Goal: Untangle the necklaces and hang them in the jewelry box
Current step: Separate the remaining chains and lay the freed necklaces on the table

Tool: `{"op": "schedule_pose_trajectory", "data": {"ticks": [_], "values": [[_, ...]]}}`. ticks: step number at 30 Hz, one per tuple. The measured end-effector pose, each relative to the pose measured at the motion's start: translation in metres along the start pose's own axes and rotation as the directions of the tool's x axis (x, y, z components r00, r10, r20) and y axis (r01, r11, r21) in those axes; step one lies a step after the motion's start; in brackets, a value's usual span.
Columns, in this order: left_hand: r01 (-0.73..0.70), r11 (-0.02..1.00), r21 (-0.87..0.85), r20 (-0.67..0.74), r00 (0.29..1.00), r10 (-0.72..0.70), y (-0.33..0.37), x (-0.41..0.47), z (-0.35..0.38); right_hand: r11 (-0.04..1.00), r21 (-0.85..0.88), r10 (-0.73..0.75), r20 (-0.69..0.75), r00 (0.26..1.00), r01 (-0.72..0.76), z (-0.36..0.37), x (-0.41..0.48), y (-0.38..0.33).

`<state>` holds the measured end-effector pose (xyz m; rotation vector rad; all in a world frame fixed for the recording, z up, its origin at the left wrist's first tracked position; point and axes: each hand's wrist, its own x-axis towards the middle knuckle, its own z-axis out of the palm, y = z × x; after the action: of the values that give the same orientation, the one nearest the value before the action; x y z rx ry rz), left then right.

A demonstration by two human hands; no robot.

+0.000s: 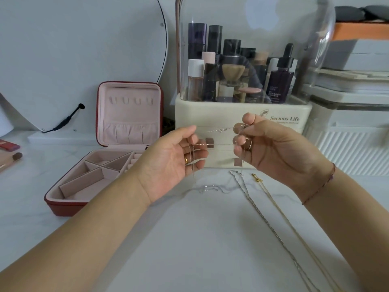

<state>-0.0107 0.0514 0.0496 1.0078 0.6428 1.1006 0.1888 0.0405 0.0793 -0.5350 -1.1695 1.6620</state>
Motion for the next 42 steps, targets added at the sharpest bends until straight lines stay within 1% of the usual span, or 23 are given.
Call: {"op": "schedule_pose_trajectory", "data": {"ticks": [3,6,15,21,26,31,35,38,40,42], "values": [[-0.013,0.996,-0.087,-0.006,1.000,0.012,0.005,0.000,-0.003,0.995,-0.099,0.020,-0.010,1.000,-0.021,-0.002,0.002,0.001],[-0.029,0.990,-0.138,-0.004,1.000,0.029,0.009,0.000,-0.005,0.976,-0.214,0.022,-0.022,1.000,-0.026,-0.005,0.003,0.002],[-0.031,0.988,-0.154,-0.031,0.999,0.026,0.006,0.001,-0.005,0.940,-0.328,0.087,-0.050,0.995,-0.099,-0.009,0.000,-0.007],[-0.034,0.981,-0.189,-0.058,0.998,0.023,0.006,0.001,-0.004,0.897,-0.404,0.145,-0.122,0.982,-0.182,-0.012,-0.001,-0.009],[-0.047,0.968,-0.248,-0.051,0.998,0.036,0.003,-0.001,0.000,0.875,-0.438,0.175,-0.114,0.978,-0.207,-0.012,-0.002,-0.009],[-0.069,0.969,-0.237,-0.041,0.997,0.061,0.002,-0.002,0.004,0.841,-0.494,0.194,-0.108,0.975,-0.222,-0.010,-0.003,-0.009],[-0.080,0.970,-0.229,-0.058,0.996,0.068,0.003,-0.004,0.006,0.774,-0.584,0.190,-0.152,0.970,-0.243,-0.008,-0.004,-0.008],[-0.091,0.977,-0.193,-0.056,0.995,0.081,0.009,-0.005,0.006,0.726,-0.648,0.148,-0.178,0.973,-0.229,-0.007,-0.003,-0.008],[-0.095,0.983,-0.159,-0.046,0.995,0.089,0.012,-0.006,0.004,0.728,-0.652,0.116,-0.186,0.976,-0.211,-0.009,-0.002,-0.008],[-0.096,0.988,-0.120,-0.060,0.994,0.089,0.015,-0.007,0.002,0.752,-0.633,0.078,-0.193,0.978,-0.185,-0.009,-0.002,-0.008]]}}
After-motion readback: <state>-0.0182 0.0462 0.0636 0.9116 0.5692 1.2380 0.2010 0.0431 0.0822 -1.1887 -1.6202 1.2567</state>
